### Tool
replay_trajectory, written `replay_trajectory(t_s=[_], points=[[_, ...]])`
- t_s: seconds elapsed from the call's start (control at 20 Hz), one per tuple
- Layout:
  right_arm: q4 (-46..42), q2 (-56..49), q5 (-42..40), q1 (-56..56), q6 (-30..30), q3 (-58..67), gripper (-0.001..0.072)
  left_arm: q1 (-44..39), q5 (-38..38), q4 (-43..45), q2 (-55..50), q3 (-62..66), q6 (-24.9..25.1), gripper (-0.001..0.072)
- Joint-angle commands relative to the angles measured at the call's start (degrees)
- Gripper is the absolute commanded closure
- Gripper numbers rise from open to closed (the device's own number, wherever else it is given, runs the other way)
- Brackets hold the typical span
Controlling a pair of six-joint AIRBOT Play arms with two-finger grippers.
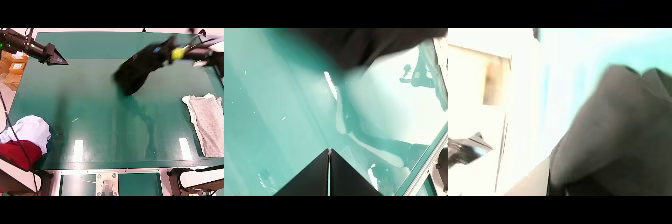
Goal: Fold the shirts.
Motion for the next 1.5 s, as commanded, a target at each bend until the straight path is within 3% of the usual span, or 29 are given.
replay_trajectory(t_s=[0.0, 0.15, 0.5, 0.7, 0.95, 1.05, 1.25, 1.45], points=[[-6.51, 4.20, 5.27, -11.85, 9.40, 10.69, 0.0694, 0.02, -0.02, 0.00, 0.04, 0.00, -0.11, 0.0677], [-7.98, 4.35, 6.84, -21.94, 10.64, 11.82, 0.0694, 0.02, -0.02, 0.00, 0.04, -0.02, -0.55, 0.0676], [-21.40, 4.35, 6.29, -38.99, 12.79, 11.76, 0.0694, 0.02, 0.07, 0.00, 0.04, -0.02, -1.42, 0.0677], [-22.16, 4.37, 12.37, -42.23, 13.62, 11.76, 0.0695, 0.02, 0.00, 0.00, 0.04, -0.98, -1.38, 0.0676], [-33.38, 5.51, 19.50, -42.58, 18.99, 11.74, 0.0695, 0.02, -0.59, 0.00, 0.04, -3.72, -1.38, 0.0676], [-30.75, 6.27, 16.48, -43.25, 20.09, 11.80, 0.0695, 0.02, -0.55, -0.04, 0.04, -3.69, -1.38, 0.0677], [-12.52, 6.14, 4.24, -42.25, 19.82, 11.78, 0.0694, 0.02, -0.52, -0.04, 0.04, -3.69, -1.40, 0.0677], [-12.74, 5.16, 0.37, -41.97, 19.32, 11.74, 0.0694, 0.02, -0.57, -0.02, 0.04, -3.69, -1.40, 0.0677]])
